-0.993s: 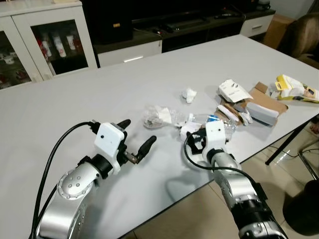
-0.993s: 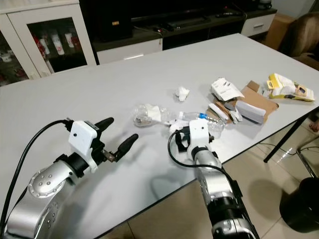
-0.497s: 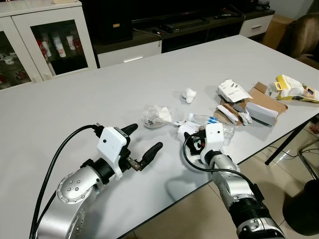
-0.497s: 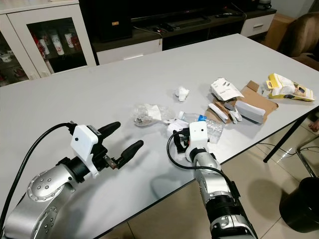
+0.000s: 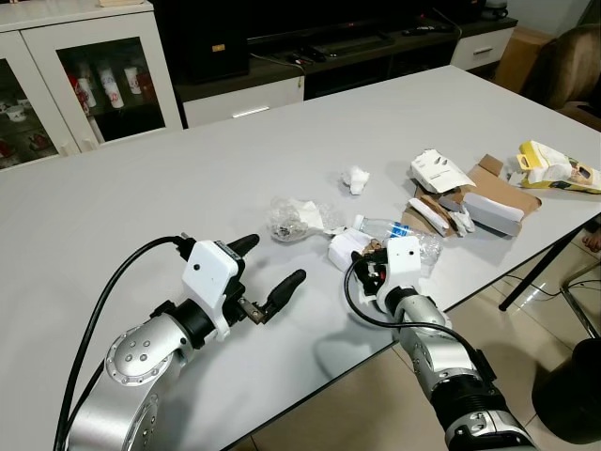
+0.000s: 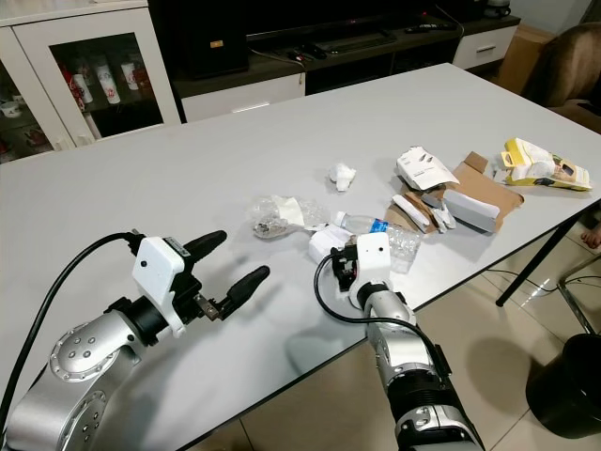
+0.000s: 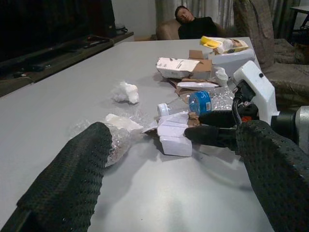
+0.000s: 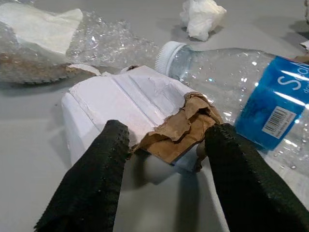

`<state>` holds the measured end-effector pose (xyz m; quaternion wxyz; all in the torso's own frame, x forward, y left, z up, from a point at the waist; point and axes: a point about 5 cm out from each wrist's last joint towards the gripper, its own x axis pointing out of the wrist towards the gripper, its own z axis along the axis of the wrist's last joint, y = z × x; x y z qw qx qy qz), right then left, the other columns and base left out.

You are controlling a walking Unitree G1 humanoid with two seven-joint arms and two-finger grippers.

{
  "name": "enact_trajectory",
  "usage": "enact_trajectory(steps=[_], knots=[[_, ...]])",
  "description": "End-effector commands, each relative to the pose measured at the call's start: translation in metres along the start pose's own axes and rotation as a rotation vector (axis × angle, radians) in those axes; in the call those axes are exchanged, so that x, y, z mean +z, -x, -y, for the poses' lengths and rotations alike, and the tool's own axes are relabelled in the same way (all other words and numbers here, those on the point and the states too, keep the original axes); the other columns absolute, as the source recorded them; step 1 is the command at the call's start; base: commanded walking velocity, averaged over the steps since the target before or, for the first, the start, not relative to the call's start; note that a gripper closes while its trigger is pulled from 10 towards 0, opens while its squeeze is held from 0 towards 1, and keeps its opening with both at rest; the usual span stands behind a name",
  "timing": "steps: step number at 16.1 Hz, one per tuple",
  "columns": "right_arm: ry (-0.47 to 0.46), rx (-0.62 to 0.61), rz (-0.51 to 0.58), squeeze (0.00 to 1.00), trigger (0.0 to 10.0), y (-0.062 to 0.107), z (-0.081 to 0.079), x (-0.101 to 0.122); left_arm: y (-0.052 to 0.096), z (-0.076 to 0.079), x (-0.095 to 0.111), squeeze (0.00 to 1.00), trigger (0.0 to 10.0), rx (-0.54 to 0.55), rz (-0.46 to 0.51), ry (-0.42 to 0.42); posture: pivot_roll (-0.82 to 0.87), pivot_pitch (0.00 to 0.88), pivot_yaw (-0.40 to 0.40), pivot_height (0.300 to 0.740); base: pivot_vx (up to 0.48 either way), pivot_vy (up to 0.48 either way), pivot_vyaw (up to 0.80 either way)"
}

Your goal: Picking trash to rubbish bin

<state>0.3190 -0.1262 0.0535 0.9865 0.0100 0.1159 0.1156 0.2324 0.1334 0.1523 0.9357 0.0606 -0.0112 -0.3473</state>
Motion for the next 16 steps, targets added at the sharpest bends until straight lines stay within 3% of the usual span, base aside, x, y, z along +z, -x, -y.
enact_trajectory(steps=[1, 8, 11, 13, 16], knots=[[-0.015, 0.004, 0.019, 0.00, 0.0, -0.002, 0.000, 0.004, -0.001, 0.002, 0.003, 0.00, 10.0, -0.025, 0.006, -0.007, 0.03, 0.000, -0.001, 0.740, 0.000, 0.000, 0.00], [-0.029, 0.032, 0.075, 0.00, 0.0, 0.004, 0.000, 0.008, -0.001, 0.004, 0.003, 0.00, 10.0, -0.029, 0.007, -0.010, 0.04, 0.000, -0.008, 0.740, 0.000, 0.000, 0.00], [-0.006, 0.002, 0.185, 0.00, 0.0, 0.029, 0.005, 0.015, 0.003, 0.003, 0.004, 0.00, 10.0, -0.006, 0.011, -0.013, 0.04, 0.000, -0.014, 0.740, 0.000, 0.000, 0.00], [-0.006, -0.061, 0.286, 0.00, 0.0, 0.059, 0.011, 0.024, 0.007, 0.000, 0.004, 0.00, 10.0, 0.005, 0.010, -0.019, 0.04, 0.000, -0.014, 0.740, 0.000, 0.000, 0.00], [0.007, -0.116, 0.330, 0.00, 0.0, 0.082, 0.015, 0.029, 0.007, -0.001, 0.005, 0.00, 10.0, 0.015, 0.011, -0.026, 0.04, 0.000, -0.011, 0.740, 0.000, 0.000, 0.00]])
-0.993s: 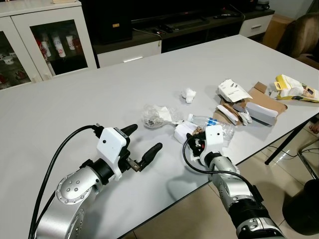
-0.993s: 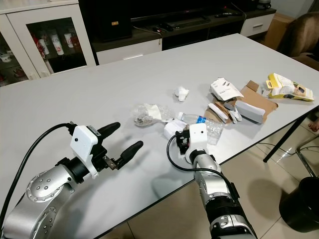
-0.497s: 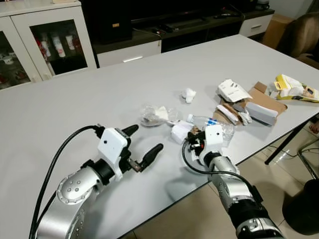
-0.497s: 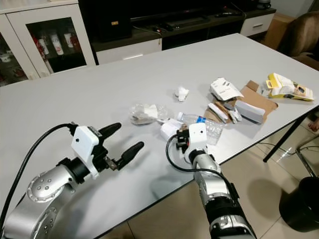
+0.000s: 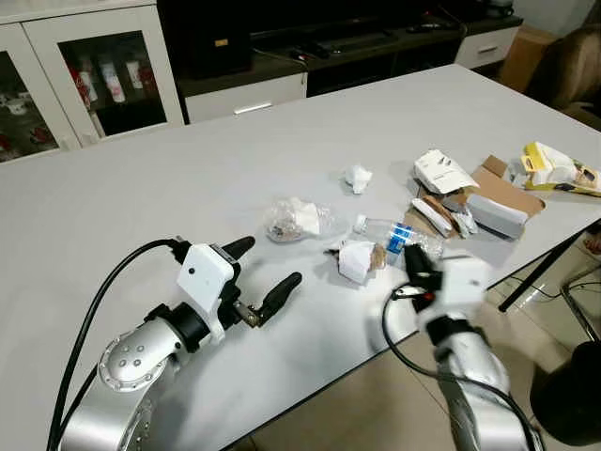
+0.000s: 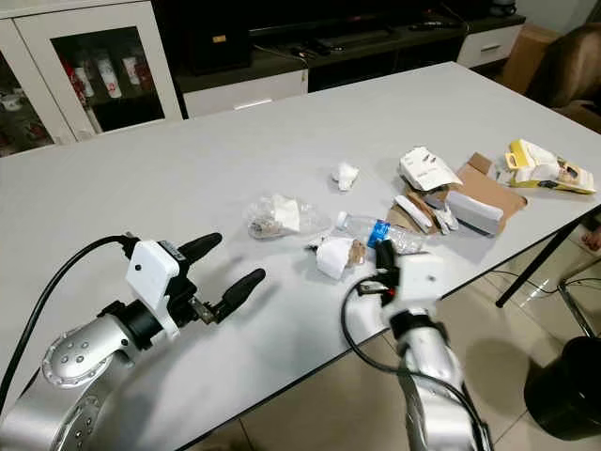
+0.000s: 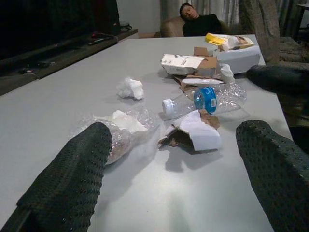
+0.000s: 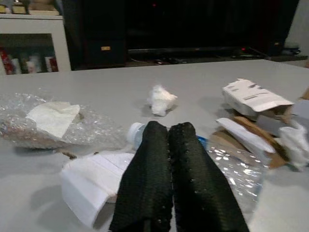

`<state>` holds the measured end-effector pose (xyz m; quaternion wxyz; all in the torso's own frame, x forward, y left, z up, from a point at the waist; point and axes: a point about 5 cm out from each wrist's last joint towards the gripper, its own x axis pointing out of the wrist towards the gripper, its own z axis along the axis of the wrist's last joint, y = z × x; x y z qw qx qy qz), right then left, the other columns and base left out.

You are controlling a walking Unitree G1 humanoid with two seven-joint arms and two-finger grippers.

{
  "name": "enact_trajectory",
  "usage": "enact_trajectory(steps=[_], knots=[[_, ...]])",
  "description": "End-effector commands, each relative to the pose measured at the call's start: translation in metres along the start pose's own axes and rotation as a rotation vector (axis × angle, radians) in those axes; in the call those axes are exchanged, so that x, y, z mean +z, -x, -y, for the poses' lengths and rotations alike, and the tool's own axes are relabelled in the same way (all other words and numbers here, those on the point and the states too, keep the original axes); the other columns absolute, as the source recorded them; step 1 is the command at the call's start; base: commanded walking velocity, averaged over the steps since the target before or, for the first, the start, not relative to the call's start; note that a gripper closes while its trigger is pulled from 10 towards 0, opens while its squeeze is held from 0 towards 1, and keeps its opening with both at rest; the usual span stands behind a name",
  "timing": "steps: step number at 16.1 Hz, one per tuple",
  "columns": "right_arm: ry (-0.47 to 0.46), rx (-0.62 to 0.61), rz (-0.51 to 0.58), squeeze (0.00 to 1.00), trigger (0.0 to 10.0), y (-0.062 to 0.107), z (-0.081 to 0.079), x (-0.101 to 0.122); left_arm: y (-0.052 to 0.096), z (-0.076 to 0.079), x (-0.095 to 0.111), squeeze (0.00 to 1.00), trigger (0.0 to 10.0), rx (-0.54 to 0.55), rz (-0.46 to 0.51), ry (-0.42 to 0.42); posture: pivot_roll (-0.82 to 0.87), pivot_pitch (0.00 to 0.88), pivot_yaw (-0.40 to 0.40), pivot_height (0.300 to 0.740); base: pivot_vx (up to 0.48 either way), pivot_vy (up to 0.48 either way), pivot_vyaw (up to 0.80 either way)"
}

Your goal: Picking trash to rubbish bin

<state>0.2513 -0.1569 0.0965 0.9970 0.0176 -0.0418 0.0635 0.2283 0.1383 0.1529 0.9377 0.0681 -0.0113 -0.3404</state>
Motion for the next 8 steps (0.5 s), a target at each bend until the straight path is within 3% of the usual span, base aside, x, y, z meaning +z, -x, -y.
enact_trajectory(steps=[1, 4, 5, 7, 8], knots=[[0.013, -0.015, -0.040, 0.00, 0.0, 0.002, 0.002, -0.003, 0.000, 0.000, 0.004, 0.00, 10.0, 0.005, 0.015, -0.014, 0.04, 0.000, -0.010, 0.740, 0.000, 0.000, 0.00], [0.007, 0.024, -0.096, 0.00, 0.0, -0.008, -0.006, -0.008, -0.001, 0.000, 0.004, 0.00, 10.0, 0.004, 0.012, -0.019, 0.04, 0.000, -0.006, 0.740, 0.000, 0.000, 0.00], [0.013, 0.130, -0.075, 1.00, 10.0, -0.022, -0.014, 0.002, 0.000, -0.002, 0.004, 0.00, 10.0, 0.007, 0.011, -0.022, 0.04, 0.000, -0.005, 0.740, 0.000, 0.000, 0.00], [0.020, 0.234, -0.058, 1.00, 10.0, -0.034, -0.018, 0.013, 0.001, -0.002, 0.004, 0.00, 10.0, 0.009, 0.009, -0.025, 0.04, 0.000, -0.005, 0.740, 0.000, 0.000, 0.00], [0.067, 0.346, -0.082, 1.00, 10.0, -0.046, -0.015, 0.021, 0.000, -0.003, 0.005, 0.00, 10.0, 0.006, 0.011, -0.027, 0.05, 0.000, -0.006, 0.740, 0.000, 0.000, 0.00]])
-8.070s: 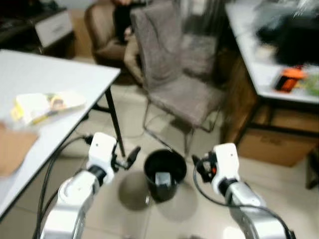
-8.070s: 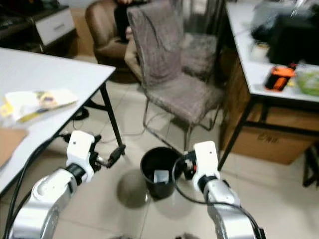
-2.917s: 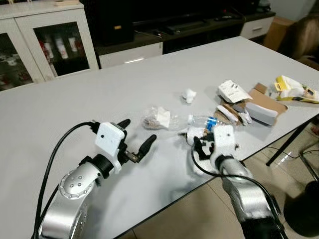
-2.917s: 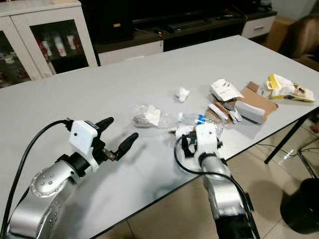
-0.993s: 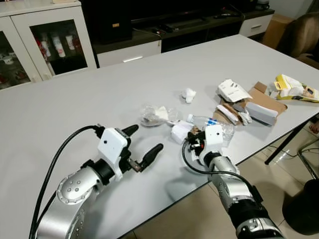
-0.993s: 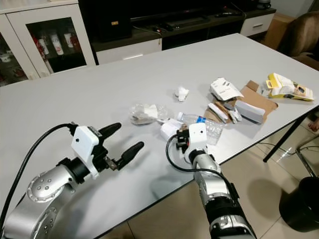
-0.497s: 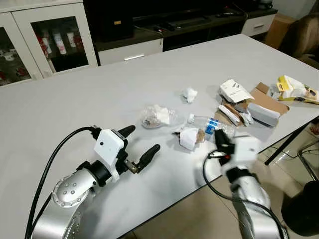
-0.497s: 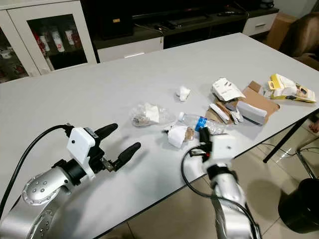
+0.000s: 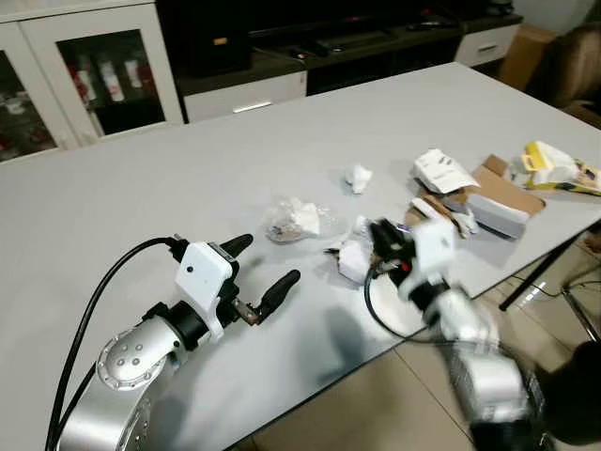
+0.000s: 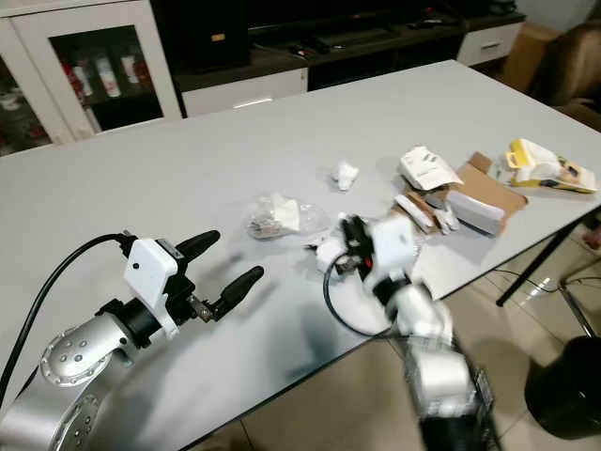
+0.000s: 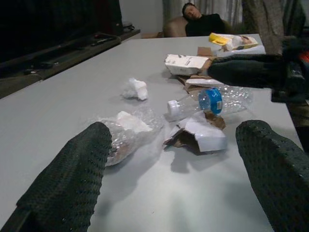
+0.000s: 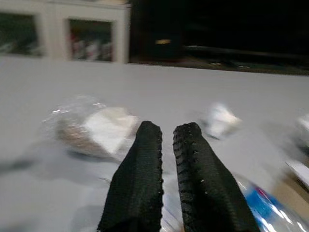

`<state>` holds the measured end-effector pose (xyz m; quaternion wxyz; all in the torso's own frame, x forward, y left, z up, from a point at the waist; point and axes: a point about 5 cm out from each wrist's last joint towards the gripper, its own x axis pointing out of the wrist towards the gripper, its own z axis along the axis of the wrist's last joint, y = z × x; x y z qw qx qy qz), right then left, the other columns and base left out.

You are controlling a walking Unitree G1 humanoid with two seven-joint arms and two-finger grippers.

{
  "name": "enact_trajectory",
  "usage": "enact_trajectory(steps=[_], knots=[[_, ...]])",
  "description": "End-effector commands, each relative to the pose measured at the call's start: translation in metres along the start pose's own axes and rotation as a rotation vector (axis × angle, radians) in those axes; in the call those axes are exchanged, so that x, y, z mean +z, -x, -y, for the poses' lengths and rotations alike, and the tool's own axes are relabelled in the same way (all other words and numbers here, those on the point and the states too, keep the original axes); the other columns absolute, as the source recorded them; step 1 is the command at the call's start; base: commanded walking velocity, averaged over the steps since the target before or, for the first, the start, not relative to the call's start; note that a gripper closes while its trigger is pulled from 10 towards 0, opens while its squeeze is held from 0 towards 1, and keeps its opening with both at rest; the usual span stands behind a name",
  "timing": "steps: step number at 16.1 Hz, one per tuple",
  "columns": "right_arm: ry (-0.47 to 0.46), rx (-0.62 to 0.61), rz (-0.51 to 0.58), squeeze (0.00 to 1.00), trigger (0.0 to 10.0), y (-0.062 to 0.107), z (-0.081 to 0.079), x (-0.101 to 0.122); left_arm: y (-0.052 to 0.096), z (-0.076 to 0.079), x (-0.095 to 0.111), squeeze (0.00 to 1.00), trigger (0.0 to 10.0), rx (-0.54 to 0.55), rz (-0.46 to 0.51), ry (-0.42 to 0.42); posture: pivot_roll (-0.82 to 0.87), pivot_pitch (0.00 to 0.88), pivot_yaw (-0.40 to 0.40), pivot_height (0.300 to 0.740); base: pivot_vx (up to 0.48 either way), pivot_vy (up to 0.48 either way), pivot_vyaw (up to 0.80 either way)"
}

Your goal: Picking trash to rubbish bin

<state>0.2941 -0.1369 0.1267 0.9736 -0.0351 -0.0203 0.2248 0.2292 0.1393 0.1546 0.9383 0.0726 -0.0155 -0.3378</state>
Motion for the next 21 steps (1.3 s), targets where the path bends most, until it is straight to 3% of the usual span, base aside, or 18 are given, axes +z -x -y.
enact_trajectory(steps=[1, 2, 5, 7, 10, 13, 17, 18, 21], knots=[[-0.018, 0.043, -0.030, 1.00, 10.0, -0.002, 0.001, -0.002, 0.000, -0.001, 0.004, 0.00, 10.0, -0.001, 0.007, -0.016, 0.05, 0.000, -0.006, 0.740, 0.000, 0.000, 0.00], [0.037, 0.120, -0.118, 1.00, 10.0, -0.007, 0.016, 0.002, 0.000, 0.000, 0.006, 0.00, 10.0, -0.017, 0.007, -0.019, 0.05, 0.000, -0.011, 0.740, 0.000, 0.000, 0.00], [0.076, 0.214, -0.331, 1.00, 10.0, -0.011, 0.060, 0.021, -0.001, 0.001, 0.011, 0.00, 10.0, -0.048, 0.012, -0.018, 0.04, 0.000, -0.012, 0.740, 0.000, 0.000, 0.00], [0.103, 0.318, -0.455, 1.00, 10.0, -0.010, 0.076, 0.029, -0.002, 0.001, 0.013, 0.00, 10.0, -0.079, 0.011, -0.016, 0.03, 0.000, -0.008, 0.740, 0.000, 0.000, 0.00], [0.082, 0.422, -0.530, 1.00, 10.0, -0.010, 0.083, 0.022, -0.005, 0.006, 0.015, 0.00, 10.0, -0.133, 0.013, 0.002, 0.03, 0.000, -0.008, 0.740, 0.000, 0.000, 0.00], [0.041, 0.526, -0.491, 1.00, 10.0, -0.019, 0.075, 0.014, -0.007, 0.010, 0.018, 0.00, 10.0, -0.174, 0.011, 0.009, 0.04, 0.000, -0.005, 0.740, 0.000, 0.000, 0.00], [0.224, 0.501, -0.457, 0.98, 10.0, -0.036, 0.067, 0.004, -0.007, 0.011, 0.019, 0.00, 10.0, -0.185, 0.005, 0.003, 0.05, 0.000, -0.004, 0.740, 0.000, 0.000, 0.00], [0.264, 0.481, -0.455, 0.00, 10.0, -0.042, 0.064, 0.000, -0.006, 0.010, 0.020, 0.00, 10.0, -0.186, 0.001, 0.001, 0.06, 0.000, -0.006, 0.740, 0.000, 0.000, 0.00], [0.249, 0.454, -0.463, 0.00, 10.0, -0.049, 0.057, -0.010, -0.004, 0.010, 0.020, 0.00, 10.0, -0.191, -0.010, 0.000, 0.07, 0.000, -0.007, 0.740, 0.000, 0.000, 0.00]])
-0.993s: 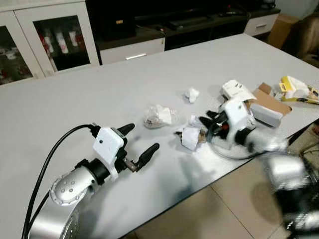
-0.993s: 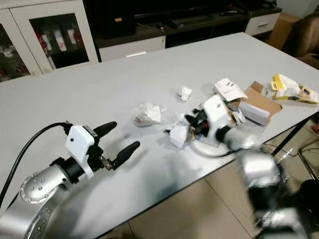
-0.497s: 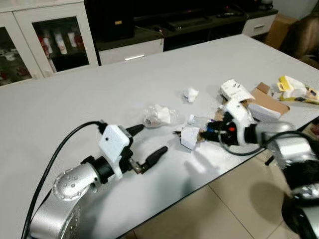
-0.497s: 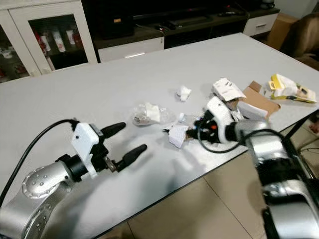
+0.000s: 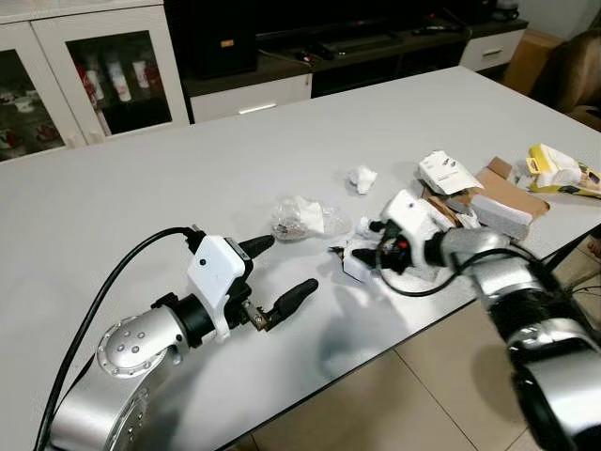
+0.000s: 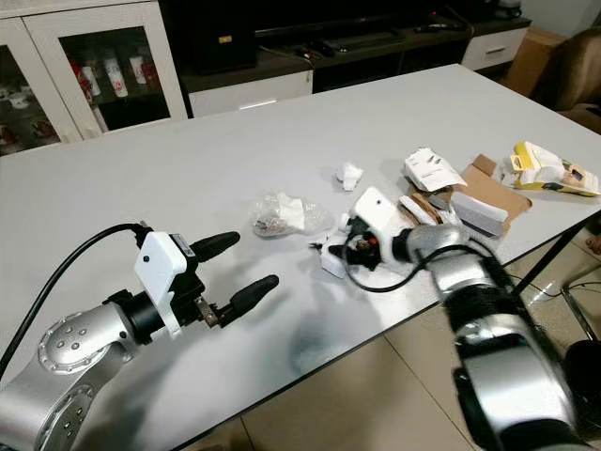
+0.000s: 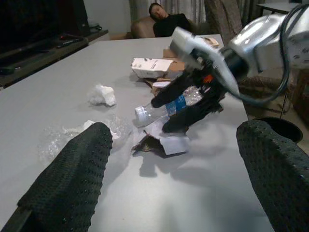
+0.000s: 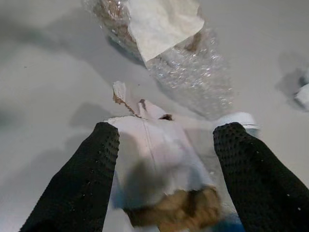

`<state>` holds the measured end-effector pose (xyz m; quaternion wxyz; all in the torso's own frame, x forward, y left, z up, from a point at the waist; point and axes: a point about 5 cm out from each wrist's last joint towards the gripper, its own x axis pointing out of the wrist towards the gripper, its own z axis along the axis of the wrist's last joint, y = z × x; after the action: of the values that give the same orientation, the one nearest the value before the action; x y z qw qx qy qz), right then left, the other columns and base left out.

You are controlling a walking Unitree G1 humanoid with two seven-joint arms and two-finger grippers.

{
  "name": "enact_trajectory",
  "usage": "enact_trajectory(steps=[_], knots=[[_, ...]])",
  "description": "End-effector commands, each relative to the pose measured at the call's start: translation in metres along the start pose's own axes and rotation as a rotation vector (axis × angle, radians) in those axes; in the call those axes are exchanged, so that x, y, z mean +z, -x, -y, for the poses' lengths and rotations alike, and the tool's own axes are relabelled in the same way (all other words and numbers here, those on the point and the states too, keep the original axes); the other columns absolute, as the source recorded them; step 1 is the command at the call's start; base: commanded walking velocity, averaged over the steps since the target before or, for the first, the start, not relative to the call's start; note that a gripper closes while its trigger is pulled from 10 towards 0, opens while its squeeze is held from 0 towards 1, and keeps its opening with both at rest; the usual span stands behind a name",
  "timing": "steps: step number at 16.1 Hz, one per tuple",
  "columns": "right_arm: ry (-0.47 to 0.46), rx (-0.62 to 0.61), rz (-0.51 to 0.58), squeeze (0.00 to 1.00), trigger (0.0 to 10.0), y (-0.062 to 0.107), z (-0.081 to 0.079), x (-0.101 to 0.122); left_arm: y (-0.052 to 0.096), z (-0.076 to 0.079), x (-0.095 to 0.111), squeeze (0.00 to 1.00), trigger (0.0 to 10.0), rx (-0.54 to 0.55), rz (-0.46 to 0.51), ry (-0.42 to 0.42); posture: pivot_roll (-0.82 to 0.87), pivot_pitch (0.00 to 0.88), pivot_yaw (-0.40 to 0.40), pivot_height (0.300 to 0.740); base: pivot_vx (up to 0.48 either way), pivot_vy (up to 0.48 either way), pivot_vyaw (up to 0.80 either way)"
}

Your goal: Picking trash to rubbish bin

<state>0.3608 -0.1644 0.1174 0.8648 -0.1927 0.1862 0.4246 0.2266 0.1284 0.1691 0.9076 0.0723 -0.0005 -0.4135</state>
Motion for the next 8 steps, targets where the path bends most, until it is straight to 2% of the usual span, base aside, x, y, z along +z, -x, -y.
enact_trajectory(steps=[1, 8], knots=[[-0.006, -0.022, -0.010, 0.00, 10.0, -0.002, 0.003, 0.000, 0.001, 0.004, 0.004, 0.00, 10.0, -0.031, -0.001, -0.006, 0.08, 0.000, -0.007, 0.740, 0.000, 0.000, 0.00], [-0.040, 0.007, -0.130, 0.00, 10.0, -0.009, -0.007, -0.022, 0.005, 0.005, -0.001, 0.00, 10.0, -0.039, -0.025, 0.004, 0.08, 0.007, -0.010, 0.740, 0.000, 0.000, 0.00]])
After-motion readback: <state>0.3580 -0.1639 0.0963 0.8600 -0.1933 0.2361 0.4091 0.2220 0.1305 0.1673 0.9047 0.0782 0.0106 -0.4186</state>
